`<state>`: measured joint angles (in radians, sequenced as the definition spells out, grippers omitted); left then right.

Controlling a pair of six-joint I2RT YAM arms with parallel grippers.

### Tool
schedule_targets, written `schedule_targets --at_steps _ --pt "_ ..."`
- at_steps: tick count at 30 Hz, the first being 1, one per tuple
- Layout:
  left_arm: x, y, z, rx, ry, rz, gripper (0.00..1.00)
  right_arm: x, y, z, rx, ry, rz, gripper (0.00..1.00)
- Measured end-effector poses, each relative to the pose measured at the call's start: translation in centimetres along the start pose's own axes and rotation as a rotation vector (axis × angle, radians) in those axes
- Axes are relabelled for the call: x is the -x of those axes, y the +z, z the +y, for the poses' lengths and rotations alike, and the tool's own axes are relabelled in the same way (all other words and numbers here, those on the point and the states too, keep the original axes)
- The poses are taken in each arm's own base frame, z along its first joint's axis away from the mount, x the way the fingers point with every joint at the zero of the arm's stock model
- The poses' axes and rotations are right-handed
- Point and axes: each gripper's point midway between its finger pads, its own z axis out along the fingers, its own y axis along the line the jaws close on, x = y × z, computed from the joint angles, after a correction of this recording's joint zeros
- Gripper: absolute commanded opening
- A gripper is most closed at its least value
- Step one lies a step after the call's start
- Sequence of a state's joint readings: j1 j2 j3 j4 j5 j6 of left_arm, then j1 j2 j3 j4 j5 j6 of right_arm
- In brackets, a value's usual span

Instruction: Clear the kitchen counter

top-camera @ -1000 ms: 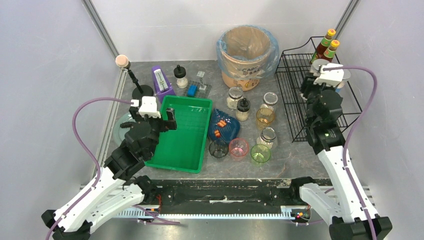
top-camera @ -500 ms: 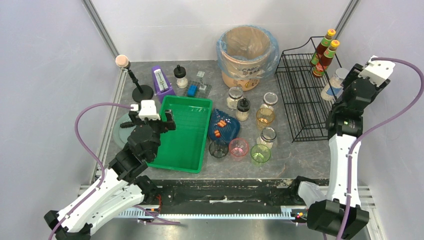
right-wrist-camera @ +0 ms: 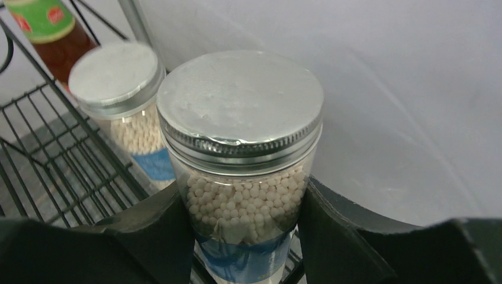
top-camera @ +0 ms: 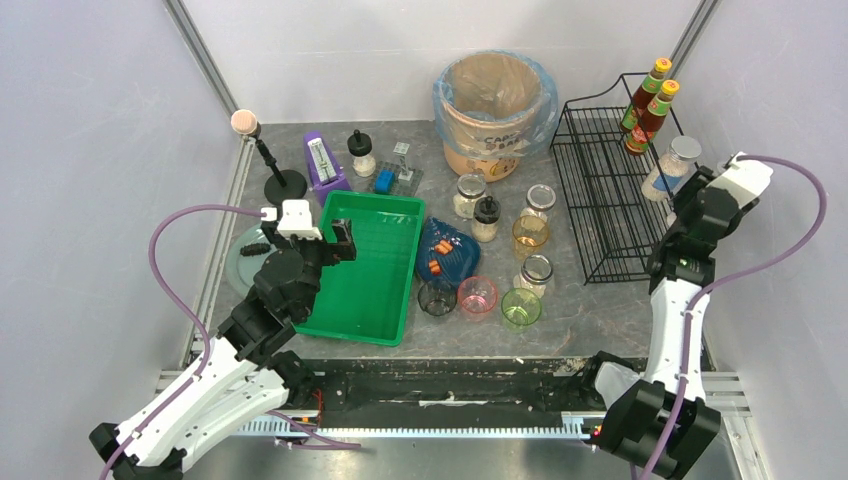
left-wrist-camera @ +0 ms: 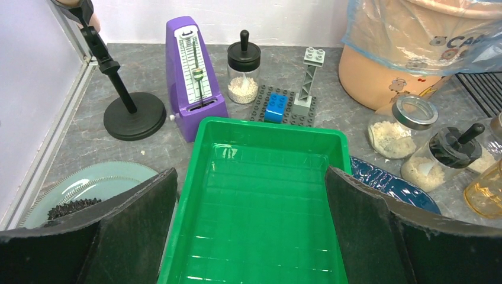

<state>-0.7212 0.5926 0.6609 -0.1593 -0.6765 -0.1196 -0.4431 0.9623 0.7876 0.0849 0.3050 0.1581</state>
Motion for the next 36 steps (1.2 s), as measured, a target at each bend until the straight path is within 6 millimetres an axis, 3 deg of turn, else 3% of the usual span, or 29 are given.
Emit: schedule_targets --at_steps 3,17,25,36 --pt "-0.1 0.0 0.0 -0.002 -0.003 -0.003 1.0 -1.8 0.1 0.3 0.033 -0.01 0.007 0.18" --pt "-0.4 0.0 -0.1 -0.004 -0.007 0.002 1.0 -1.3 1.3 2.4 0.173 0.014 -0.085 0.46" --pt "-0.4 0.0 -0.1 -0.004 -0.011 0.002 1.0 -1.1 2.1 2.6 0.185 0.006 -0.115 0.62" --pt "-0.4 0.0 -0.1 -0.005 -0.011 0.002 1.0 -0.9 2.6 3.3 0.223 0.003 -0.134 0.72"
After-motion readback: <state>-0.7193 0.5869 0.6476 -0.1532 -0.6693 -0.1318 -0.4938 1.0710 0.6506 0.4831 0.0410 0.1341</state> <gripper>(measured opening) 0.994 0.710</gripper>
